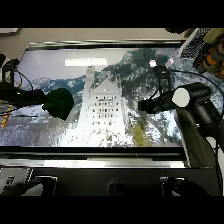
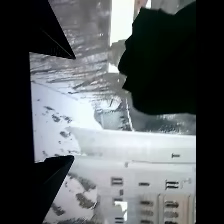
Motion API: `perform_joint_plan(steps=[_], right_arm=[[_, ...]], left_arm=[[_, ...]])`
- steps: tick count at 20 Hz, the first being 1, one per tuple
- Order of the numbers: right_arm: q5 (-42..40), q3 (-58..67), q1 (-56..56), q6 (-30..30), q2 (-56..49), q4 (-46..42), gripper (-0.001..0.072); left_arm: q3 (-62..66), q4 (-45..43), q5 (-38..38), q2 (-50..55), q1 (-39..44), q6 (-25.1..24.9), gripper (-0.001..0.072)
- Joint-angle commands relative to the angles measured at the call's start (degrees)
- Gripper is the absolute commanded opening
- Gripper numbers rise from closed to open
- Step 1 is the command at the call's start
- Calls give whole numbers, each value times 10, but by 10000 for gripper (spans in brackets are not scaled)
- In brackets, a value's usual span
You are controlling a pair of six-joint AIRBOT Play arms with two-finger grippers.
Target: Fold the clothes and pants, and hang the long-sleeved shirts on hangers.
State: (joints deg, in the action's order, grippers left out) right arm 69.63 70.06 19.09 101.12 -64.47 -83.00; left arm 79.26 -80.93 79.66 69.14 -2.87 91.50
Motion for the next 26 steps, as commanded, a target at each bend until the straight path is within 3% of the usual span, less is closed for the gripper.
perform_joint_plan(steps=[1, 5, 9, 10, 11, 13, 15, 16, 17, 19, 23, 26], right_arm=[[12, 0, 0, 3, 0, 5, 36], [11, 0, 0, 9, 1, 5, 36], [10, 0, 0, 9, 0, 5, 35], [8, 0, 0, 9, 0, 5, 36], [6, 0, 0, 9, 0, 5, 36], [3, 0, 0, 9, 0, 5, 36], [2, 0, 0, 9, 1, 3, 37], [3, 0, 0, 14, 1, -2, 42], [5, 0, 0, 26, 1, -12, 93], [16, 0, 0, 41, 5, -38, 97], [77, 0, 0, 107, 33, -152, 97], [142, 0, 0, 129, 64, -253, 96]], left_arm=[[0, -113, -124, 41, -3, 41, 720], [0, -95, -212, 137, -5, 41, 720], [0, -52, -186, 214, 2, 41, 720], [0, -41, -175, 222, 3, 41, 664], [0, -34, -169, 223, 5, 41, 483], [10, -12, -151, 217, 5, 38, 28], [35, 32, -129, 209, 5, 11, 18], [50, 73, -115, 204, 8, -13, 18], [64, 119, -103, 198, 13, -30, 18], [88, 217, -84, 188, 40, -59, 18], [109, 331, -83, 178, 143, -61, 18], [109, 349, -144, 183, 258, -61, 18]])
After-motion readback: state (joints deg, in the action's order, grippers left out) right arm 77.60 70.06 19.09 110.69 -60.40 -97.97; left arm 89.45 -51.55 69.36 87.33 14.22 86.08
